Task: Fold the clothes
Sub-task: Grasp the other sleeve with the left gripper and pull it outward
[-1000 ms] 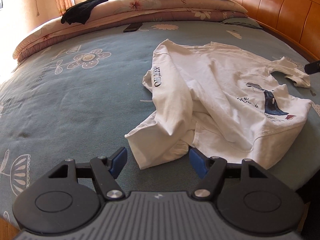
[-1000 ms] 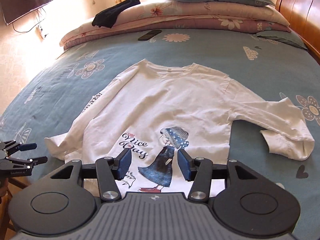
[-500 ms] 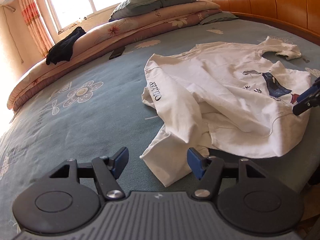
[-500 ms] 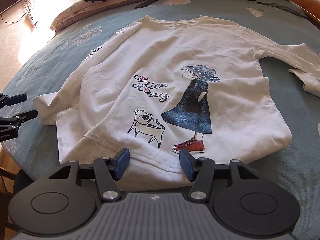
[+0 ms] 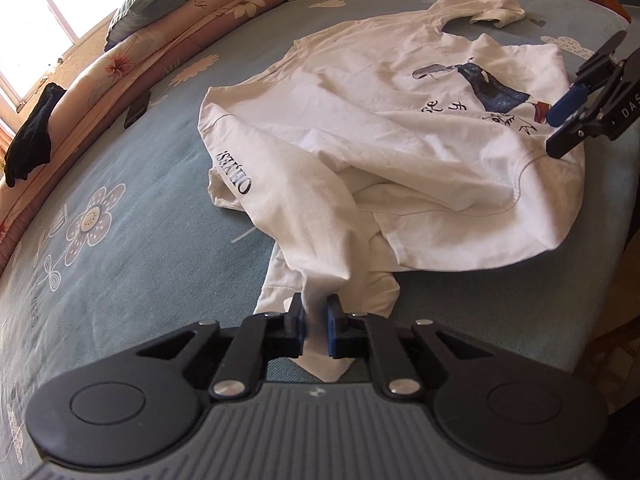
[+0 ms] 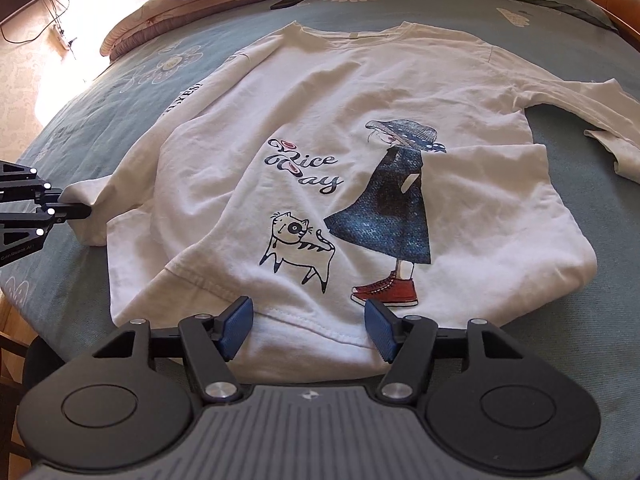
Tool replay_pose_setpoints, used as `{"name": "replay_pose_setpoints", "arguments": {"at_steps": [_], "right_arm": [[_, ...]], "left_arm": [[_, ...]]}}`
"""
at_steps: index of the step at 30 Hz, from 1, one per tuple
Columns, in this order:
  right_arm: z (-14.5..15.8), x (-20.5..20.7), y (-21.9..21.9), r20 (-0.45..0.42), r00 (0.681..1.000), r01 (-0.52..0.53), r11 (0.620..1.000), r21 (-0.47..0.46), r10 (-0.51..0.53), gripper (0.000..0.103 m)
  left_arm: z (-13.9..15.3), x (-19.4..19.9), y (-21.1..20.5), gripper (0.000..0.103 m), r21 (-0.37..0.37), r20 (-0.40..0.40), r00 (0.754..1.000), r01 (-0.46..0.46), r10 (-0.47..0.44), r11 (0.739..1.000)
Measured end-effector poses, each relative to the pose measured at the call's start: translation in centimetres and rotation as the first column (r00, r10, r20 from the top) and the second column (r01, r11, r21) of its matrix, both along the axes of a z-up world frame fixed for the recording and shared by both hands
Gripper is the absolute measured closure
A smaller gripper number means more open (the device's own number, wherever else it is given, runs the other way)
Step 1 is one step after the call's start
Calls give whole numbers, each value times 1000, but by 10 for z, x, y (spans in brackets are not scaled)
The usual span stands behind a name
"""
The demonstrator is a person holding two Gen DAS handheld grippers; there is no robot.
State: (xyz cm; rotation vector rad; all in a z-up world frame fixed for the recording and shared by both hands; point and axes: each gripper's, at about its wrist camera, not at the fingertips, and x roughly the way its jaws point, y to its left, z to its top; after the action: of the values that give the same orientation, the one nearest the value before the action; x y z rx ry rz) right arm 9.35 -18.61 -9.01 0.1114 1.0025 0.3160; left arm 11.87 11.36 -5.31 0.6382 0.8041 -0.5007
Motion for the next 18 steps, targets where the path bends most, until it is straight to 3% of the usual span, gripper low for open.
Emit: {"name": "replay_pose_setpoints", "arguments": {"at_steps": [6, 10, 18], "right_arm": [[4, -1, 2, 8, 1000, 5, 1000, -8, -4, 34], [11, -5, 5, 42, 999, 1, 999, -39, 1, 34], [18, -8, -3, 74, 997, 26, 999, -41, -23, 30]], "left_arm": [[21, 12, 17, 101, -51, 62, 992, -110, 114, 993], [38, 29, 36, 101, -85, 108, 971, -204, 212, 975], [74, 78, 87, 101, -153, 187, 883, -408, 431, 900]]}}
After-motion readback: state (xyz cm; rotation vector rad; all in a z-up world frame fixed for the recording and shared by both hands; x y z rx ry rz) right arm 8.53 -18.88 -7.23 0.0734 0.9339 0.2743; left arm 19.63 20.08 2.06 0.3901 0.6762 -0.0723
